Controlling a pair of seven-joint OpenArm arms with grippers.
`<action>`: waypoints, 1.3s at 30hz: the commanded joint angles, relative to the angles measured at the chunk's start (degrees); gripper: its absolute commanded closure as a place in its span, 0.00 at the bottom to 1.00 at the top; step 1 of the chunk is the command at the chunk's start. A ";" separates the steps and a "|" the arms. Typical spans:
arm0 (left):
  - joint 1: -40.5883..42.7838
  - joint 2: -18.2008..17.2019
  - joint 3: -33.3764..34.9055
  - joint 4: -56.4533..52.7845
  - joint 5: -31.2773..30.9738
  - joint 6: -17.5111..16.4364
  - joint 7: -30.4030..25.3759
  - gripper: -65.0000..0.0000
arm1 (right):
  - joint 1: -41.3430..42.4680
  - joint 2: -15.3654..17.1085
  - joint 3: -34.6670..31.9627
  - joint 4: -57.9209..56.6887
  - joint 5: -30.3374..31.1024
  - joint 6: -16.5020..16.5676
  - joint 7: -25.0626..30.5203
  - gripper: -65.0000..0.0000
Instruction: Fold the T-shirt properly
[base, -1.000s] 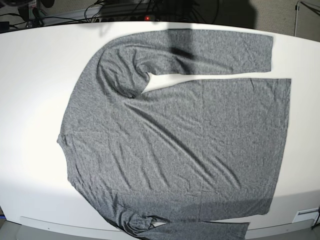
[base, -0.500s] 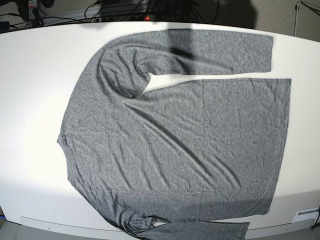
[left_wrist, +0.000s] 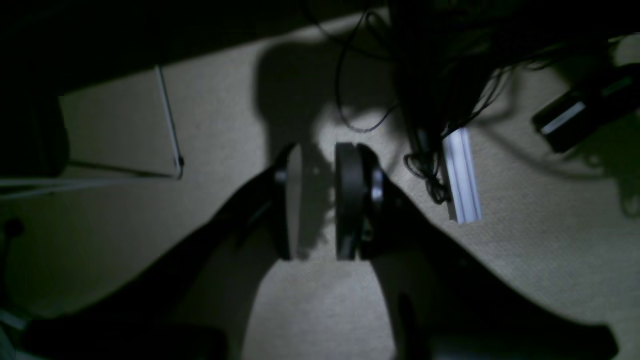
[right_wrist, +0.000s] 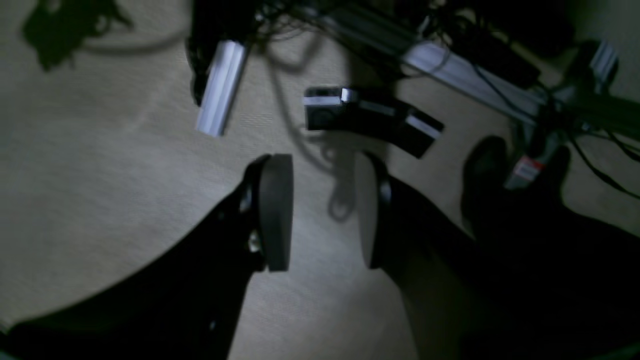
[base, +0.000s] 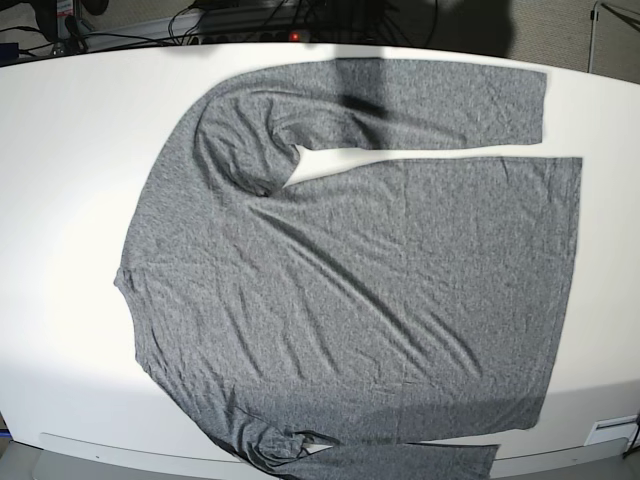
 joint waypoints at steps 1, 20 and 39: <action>2.80 -0.90 -0.02 2.14 0.04 0.22 -0.96 0.82 | -2.67 0.48 0.02 1.77 0.26 0.15 0.46 0.66; 10.19 -1.57 -0.04 22.69 0.04 10.12 -2.27 0.82 | -4.83 0.57 0.07 24.22 -0.11 0.24 0.48 0.66; 11.80 -1.57 -0.02 41.09 0.07 29.11 0.72 0.82 | 5.03 -2.25 0.09 31.12 -0.17 -5.03 4.96 0.66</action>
